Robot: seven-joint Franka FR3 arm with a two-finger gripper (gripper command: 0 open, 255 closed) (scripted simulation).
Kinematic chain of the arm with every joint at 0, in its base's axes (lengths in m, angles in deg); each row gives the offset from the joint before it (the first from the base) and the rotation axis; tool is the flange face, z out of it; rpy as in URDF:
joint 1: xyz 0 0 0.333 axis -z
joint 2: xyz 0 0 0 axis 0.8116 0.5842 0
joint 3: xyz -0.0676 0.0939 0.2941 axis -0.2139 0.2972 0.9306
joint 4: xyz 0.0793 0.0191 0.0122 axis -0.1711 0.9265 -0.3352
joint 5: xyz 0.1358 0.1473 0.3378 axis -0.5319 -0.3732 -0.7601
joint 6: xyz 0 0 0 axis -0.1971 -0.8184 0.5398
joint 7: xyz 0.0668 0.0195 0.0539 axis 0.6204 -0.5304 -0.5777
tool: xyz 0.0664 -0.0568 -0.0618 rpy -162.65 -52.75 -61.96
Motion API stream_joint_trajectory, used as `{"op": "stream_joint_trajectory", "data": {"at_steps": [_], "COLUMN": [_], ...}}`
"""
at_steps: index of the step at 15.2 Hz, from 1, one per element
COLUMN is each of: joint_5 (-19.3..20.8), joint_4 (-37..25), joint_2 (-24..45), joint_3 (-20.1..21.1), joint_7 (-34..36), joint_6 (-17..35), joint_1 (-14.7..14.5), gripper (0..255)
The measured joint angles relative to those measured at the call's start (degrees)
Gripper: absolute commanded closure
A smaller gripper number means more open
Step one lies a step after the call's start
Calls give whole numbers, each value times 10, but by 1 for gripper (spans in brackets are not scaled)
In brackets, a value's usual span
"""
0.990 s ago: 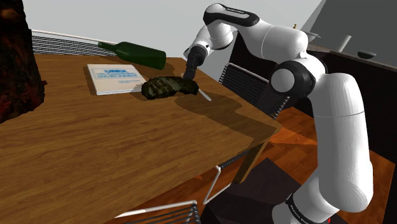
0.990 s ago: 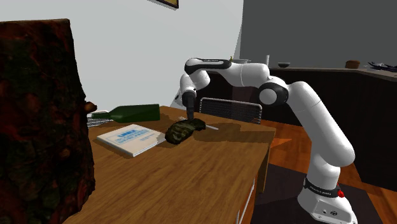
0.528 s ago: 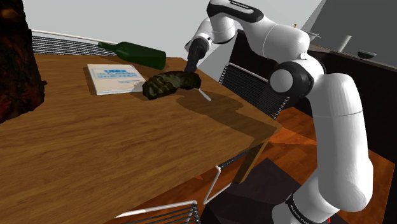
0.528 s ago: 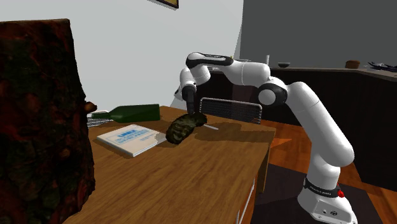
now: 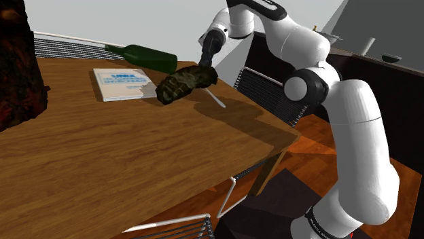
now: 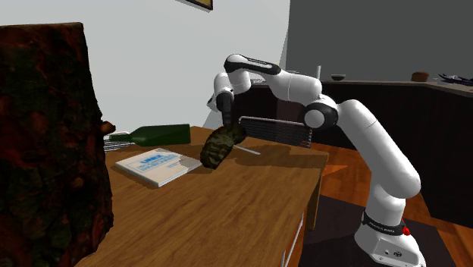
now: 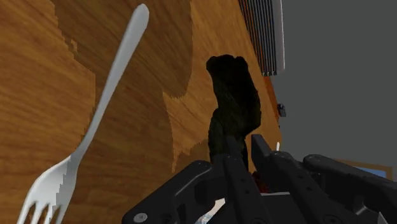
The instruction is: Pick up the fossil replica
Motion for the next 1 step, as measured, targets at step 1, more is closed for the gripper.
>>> {"op": "stream_joint_trajectory", "data": {"at_steps": [1], "joint_5": [-4], "joint_4": [-13], "joint_2": [5], "joint_3": [2], "joint_7": [8], "joint_6": [-5], "joint_1": [3], "gripper": [255]}}
